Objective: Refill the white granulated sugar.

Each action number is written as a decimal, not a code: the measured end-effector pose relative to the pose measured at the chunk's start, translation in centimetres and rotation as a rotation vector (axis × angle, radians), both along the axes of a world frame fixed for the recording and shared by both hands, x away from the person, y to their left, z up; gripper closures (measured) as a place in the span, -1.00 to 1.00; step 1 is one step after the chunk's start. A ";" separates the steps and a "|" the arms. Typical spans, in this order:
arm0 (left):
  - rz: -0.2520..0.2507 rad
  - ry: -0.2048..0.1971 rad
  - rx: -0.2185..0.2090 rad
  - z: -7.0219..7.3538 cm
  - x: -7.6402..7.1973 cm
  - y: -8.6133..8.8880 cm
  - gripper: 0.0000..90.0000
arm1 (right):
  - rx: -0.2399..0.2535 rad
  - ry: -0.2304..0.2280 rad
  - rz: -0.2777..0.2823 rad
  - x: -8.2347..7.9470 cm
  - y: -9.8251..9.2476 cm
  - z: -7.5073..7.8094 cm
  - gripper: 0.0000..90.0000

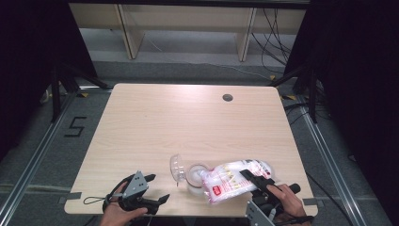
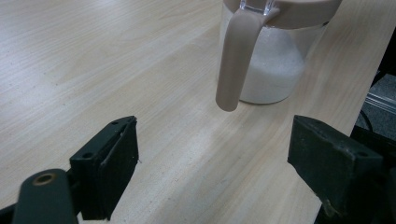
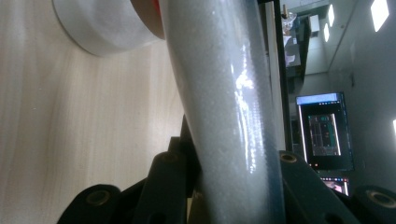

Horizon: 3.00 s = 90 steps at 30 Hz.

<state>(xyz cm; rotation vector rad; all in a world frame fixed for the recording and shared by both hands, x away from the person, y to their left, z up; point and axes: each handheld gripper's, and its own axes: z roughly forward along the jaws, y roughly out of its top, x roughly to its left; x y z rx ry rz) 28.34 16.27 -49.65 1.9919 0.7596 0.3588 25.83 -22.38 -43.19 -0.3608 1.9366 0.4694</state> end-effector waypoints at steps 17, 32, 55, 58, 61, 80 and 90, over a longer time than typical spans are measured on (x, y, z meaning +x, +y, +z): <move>-0.004 -0.003 0.006 0.0 0.0 0.0 -0.65 | 0.323 0.212 -0.046 1.3 -2.0 -0.5 0.72; -0.003 -0.003 0.008 0.0 0.0 0.0 -0.65 | 0.690 0.408 -0.045 4.7 -3.5 -1.7 0.76; -0.003 0.003 0.004 0.0 0.0 0.0 -0.65 | 0.901 0.601 -0.123 8.5 -4.7 -4.9 0.78; 0.001 -0.001 -0.005 0.0 0.0 0.0 -0.65 | 0.914 0.599 -0.136 8.3 -4.8 -4.9 0.78; -0.002 0.004 0.002 0.0 0.0 0.0 -0.65 | 0.902 0.620 -0.161 8.2 -5.0 -4.8 0.77; -0.001 -0.003 0.009 0.0 -0.1 0.0 -0.65 | 0.934 0.625 -0.253 6.7 -6.9 -4.4 0.75; -0.016 -0.018 0.025 0.0 0.1 0.1 -0.65 | 0.970 0.644 -0.295 6.1 -8.0 -4.5 0.74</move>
